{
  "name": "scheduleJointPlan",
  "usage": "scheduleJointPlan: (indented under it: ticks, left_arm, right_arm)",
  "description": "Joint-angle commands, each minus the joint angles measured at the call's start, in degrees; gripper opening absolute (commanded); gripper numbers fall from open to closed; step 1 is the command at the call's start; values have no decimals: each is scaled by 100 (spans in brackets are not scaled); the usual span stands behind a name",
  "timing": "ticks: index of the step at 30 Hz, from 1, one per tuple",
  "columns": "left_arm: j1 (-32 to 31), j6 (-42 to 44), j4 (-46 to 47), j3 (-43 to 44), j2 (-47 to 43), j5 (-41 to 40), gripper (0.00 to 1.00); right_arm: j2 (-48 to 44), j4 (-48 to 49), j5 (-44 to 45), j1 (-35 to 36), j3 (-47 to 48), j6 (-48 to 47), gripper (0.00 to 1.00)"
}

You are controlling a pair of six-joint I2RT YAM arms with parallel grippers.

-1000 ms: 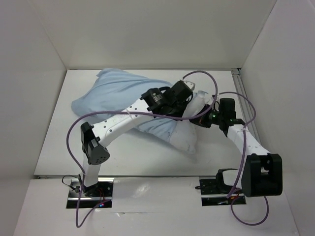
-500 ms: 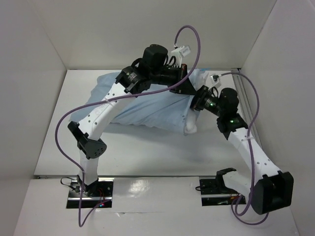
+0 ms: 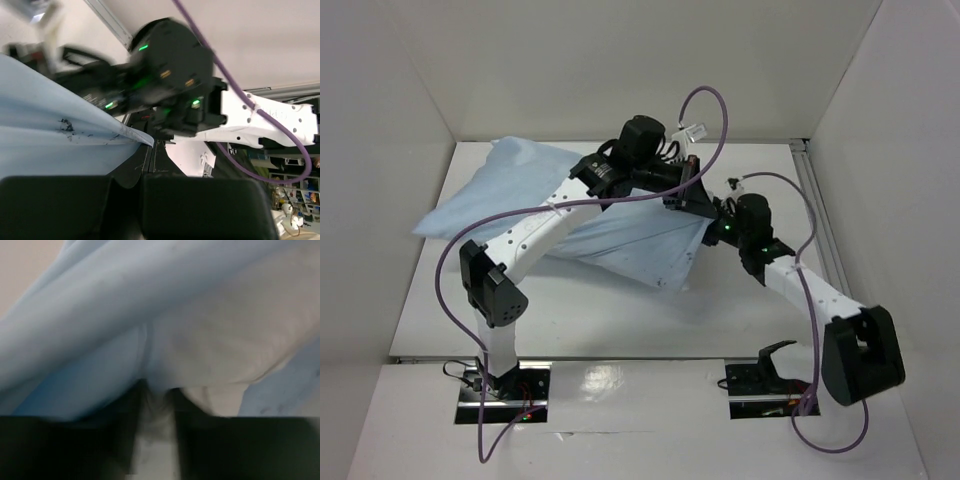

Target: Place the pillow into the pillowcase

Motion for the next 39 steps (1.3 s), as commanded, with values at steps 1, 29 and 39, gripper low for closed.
scheduleJointPlan:
  ticks: [1,29,39]
  left_arm:
    - [97,-157,963,-66,-643,437,0]
    - [255,-157,1069,-471,-546,270,0]
    - [141,-263,1069,406,-231,481,0]
  right_arm:
    - [-812,-1058,198,-314,252,-703,48]
    - [-1009,-716,-2123,-494,-802,-741,56]
    - [-277,-647,-1718,46,1673,-836,0]
